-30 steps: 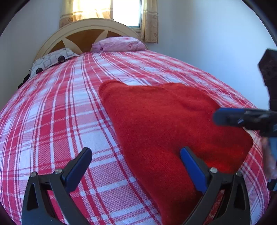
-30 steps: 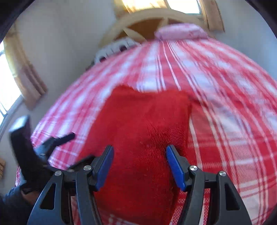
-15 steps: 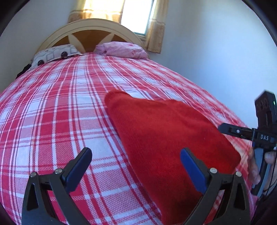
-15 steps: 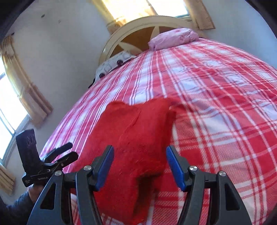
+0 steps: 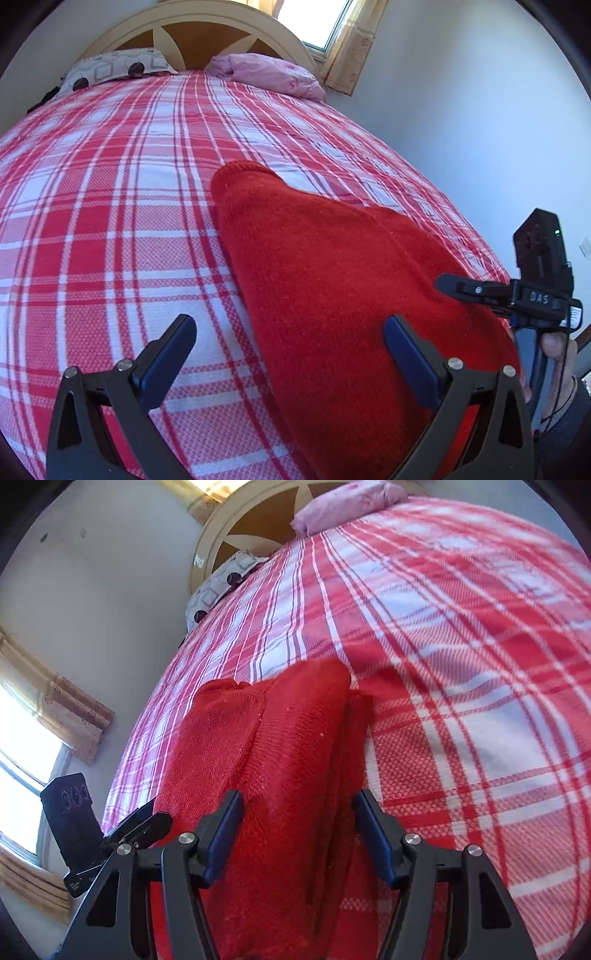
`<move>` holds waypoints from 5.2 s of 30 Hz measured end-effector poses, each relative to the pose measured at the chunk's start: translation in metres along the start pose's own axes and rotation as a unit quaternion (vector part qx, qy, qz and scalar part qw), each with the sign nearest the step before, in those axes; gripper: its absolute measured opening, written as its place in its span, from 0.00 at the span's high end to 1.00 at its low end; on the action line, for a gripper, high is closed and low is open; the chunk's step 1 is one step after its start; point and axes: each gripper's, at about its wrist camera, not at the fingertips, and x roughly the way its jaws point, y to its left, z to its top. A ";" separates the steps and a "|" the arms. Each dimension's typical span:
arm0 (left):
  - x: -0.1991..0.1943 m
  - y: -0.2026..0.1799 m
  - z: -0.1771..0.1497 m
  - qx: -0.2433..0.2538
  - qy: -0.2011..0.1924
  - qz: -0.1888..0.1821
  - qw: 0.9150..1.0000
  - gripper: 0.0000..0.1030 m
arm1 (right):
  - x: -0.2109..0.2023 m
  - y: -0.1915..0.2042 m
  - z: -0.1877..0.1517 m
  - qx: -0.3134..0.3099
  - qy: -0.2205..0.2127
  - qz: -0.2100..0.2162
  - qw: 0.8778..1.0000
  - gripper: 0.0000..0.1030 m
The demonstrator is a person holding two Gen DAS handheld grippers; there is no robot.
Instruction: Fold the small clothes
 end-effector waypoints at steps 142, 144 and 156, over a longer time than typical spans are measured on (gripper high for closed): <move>-0.360 0.024 -0.188 -0.006 -0.202 0.281 0.938 0.00 | -0.130 0.359 -0.281 -0.360 -0.180 0.012 0.915 0.29; -0.360 0.024 -0.188 -0.006 -0.201 0.281 0.938 0.00 | -0.129 0.360 -0.282 -0.362 -0.179 0.013 0.915 0.29; -0.357 0.021 -0.188 -0.001 -0.194 0.282 0.939 0.00 | -0.136 0.363 -0.287 -0.364 -0.191 0.019 0.911 0.29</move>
